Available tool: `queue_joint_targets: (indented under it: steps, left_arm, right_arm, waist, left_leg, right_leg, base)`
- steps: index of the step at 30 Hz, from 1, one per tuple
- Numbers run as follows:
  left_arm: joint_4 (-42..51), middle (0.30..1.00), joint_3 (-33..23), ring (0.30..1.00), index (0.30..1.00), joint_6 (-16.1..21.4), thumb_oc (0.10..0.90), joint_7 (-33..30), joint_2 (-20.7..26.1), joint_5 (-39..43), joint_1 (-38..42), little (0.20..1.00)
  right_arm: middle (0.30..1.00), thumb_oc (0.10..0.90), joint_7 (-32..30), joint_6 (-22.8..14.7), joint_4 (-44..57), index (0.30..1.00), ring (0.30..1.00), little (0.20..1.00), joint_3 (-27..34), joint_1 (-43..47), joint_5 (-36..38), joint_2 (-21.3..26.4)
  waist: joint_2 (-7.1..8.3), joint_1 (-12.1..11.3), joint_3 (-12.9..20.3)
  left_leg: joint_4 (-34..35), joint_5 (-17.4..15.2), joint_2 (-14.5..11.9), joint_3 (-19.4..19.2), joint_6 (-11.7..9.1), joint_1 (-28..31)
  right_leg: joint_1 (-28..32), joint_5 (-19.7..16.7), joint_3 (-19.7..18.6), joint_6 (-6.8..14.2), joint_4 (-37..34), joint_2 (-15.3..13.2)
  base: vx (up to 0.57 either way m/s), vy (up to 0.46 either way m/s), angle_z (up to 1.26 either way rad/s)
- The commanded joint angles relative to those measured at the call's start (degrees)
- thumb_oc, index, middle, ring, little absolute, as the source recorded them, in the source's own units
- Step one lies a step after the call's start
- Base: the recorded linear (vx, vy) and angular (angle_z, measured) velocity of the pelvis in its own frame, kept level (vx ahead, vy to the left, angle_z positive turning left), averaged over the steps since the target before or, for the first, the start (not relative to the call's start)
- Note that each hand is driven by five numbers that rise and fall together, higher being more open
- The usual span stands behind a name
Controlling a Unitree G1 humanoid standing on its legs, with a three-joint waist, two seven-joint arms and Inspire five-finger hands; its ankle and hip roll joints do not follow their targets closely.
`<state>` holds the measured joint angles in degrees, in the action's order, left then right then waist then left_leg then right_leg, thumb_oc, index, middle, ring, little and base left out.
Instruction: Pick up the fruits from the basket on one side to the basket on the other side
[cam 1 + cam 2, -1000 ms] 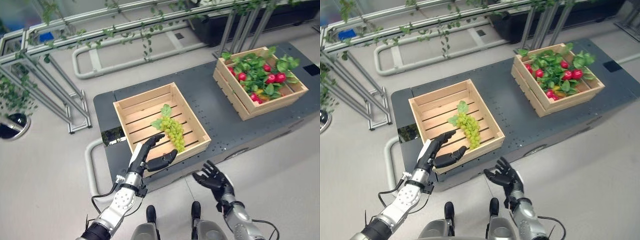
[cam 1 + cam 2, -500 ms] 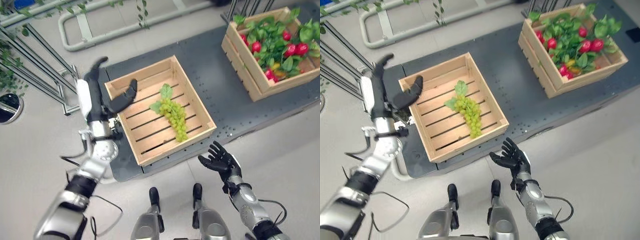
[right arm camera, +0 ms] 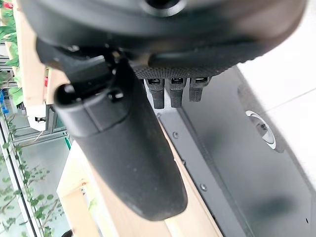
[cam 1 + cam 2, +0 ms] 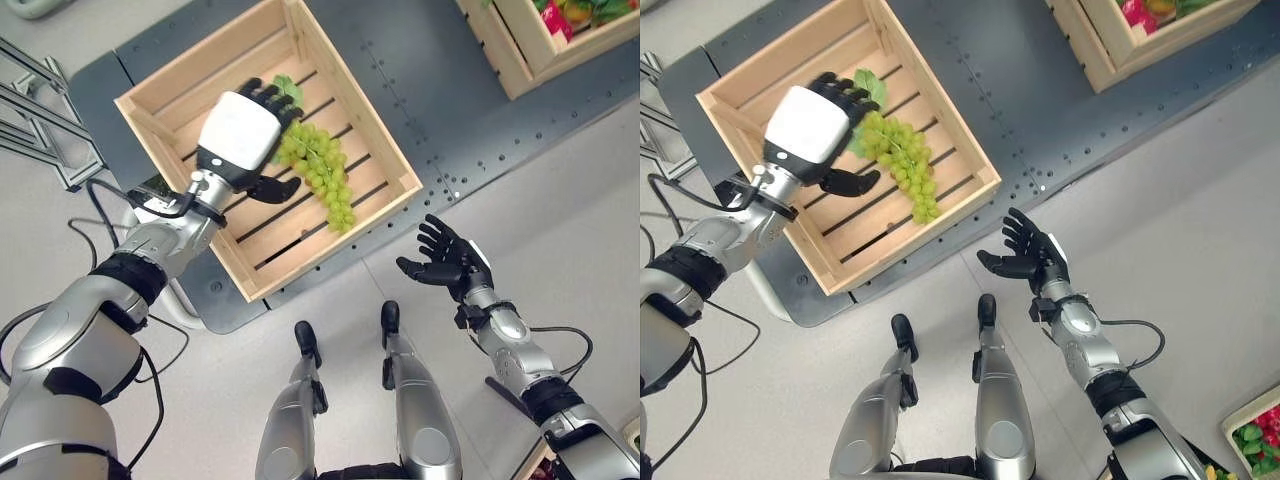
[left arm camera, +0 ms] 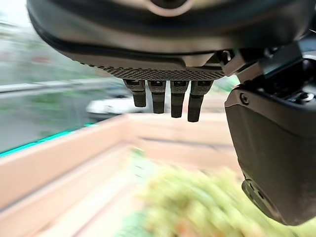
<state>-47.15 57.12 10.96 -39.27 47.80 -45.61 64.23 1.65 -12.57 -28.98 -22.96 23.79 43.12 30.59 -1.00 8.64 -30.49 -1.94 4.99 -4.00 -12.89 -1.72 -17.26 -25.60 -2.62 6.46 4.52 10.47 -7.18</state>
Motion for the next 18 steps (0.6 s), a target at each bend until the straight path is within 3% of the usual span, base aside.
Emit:
queue_joint_targets:
  steps: [1,4,11,14,18]
  left_arm:
    - [-0.56,0.900,-4.19,0.900,0.900,-0.65,0.800,-2.54,4.43,-4.86,8.57,0.900]
    - [-1.04,0.900,-2.62,0.900,0.900,-1.76,0.800,-3.41,4.46,-5.50,10.40,0.900]
    - [-2.70,0.900,1.67,0.900,0.900,-1.70,0.800,-6.32,3.08,-24.15,15.36,0.900]
    - [-3.05,0.900,2.47,0.900,0.900,-1.31,0.800,-7.44,2.66,-27.95,16.53,0.900]
    - [-3.08,0.900,3.99,0.900,0.900,-0.59,0.800,-4.35,2.15,-31.14,18.24,0.900]
  right_arm:
    - [0.900,0.800,1.28,-2.28,3.44,0.900,0.900,0.900,1.51,0.04,0.33,2.78]
    - [0.900,0.800,0.61,-2.54,3.81,0.900,0.900,0.900,1.43,0.01,0.61,2.88]
    - [0.900,0.800,-0.67,-3.37,4.59,0.900,0.900,0.900,0.37,0.86,1.09,1.80]
    - [0.900,0.800,-0.83,-3.51,4.48,0.900,0.900,0.900,0.33,1.49,1.46,1.72]
    - [0.900,0.800,-1.00,-3.44,4.24,0.900,0.900,0.900,0.30,2.67,1.91,1.38]
  waist:
    - [1.31,1.21,0.70]
    - [1.38,1.30,0.70]
    - [2.35,1.36,0.70]
    - [2.69,1.39,0.70]
    - [3.13,1.30,0.70]
  left_leg:
    - [-12.34,-8.73,-0.49,-0.61,-0.50,-7.04]
    - [-12.91,-8.55,-0.50,-0.69,-0.49,-9.27]
    - [-13.65,-7.86,-1.09,-1.30,-0.57,-14.04]
    - [-13.86,-7.83,-1.34,-1.60,-0.58,-15.10]
    - [-13.76,-7.61,-1.42,-1.87,-0.73,-16.31]
  right_leg:
    - [-3.43,7.74,-0.67,-0.83,9.75,-0.86]
    - [-5.77,7.70,-0.74,-0.79,10.61,-0.75]
    - [-9.51,6.33,0.56,-0.20,9.46,-0.66]
    - [-10.47,6.09,0.86,-0.04,9.41,-0.56]
    - [-11.46,5.59,1.35,0.22,8.94,-0.44]
  base:
    - [0.00,0.048,-0.03]
    - [0.00,0.027,0.06]
    - [0.00,-0.006,0.02]
    - [0.00,-0.028,0.06]
    - [-0.01,-0.025,0.04]
